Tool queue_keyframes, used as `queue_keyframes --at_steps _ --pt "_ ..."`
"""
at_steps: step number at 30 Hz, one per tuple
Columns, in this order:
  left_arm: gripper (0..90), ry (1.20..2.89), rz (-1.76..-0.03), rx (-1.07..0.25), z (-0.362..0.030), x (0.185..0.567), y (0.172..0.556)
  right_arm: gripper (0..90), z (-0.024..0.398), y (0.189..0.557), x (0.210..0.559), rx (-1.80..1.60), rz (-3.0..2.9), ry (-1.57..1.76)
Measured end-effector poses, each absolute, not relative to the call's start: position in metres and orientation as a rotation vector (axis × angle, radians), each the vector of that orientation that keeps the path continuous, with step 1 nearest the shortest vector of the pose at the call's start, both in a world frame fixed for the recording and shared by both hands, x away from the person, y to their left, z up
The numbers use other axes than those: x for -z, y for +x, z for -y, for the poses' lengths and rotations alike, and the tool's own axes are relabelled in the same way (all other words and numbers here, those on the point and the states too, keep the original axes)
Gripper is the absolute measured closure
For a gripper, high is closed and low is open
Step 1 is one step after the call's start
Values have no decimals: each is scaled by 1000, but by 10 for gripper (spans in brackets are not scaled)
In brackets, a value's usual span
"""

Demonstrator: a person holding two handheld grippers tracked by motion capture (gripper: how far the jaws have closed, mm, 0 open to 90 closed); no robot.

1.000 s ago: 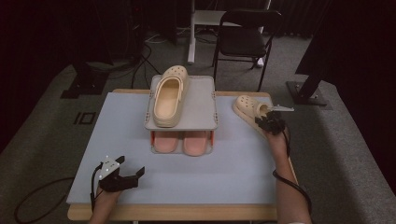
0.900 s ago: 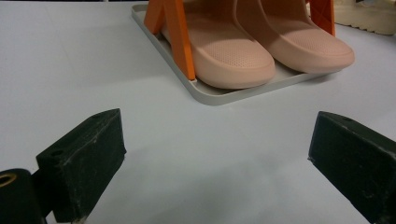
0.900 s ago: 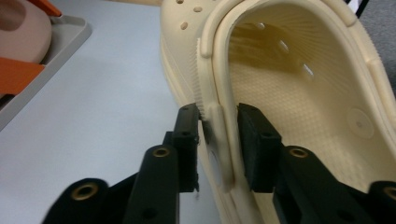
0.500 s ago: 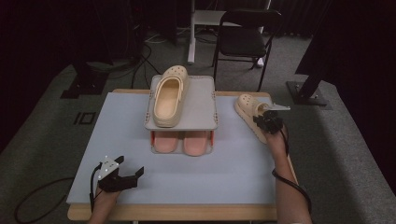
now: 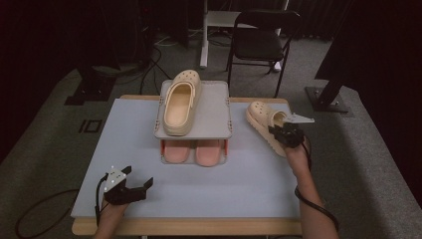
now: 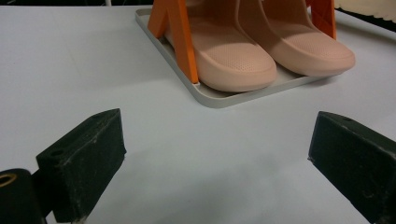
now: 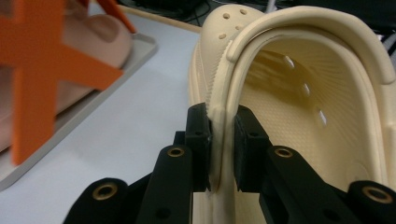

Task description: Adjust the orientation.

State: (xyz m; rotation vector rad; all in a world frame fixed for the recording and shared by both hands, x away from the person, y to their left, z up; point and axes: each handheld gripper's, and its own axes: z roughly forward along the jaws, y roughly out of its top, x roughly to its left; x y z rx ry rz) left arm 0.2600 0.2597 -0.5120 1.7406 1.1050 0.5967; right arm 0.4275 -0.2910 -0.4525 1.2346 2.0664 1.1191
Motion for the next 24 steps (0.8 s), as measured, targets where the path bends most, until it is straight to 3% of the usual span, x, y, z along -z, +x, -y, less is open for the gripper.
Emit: queue_keyframes --at_steps 24 --pt "35 1735 -1111 -594 -261 512 260 785 283 354 463 -1128 -2112 1106"
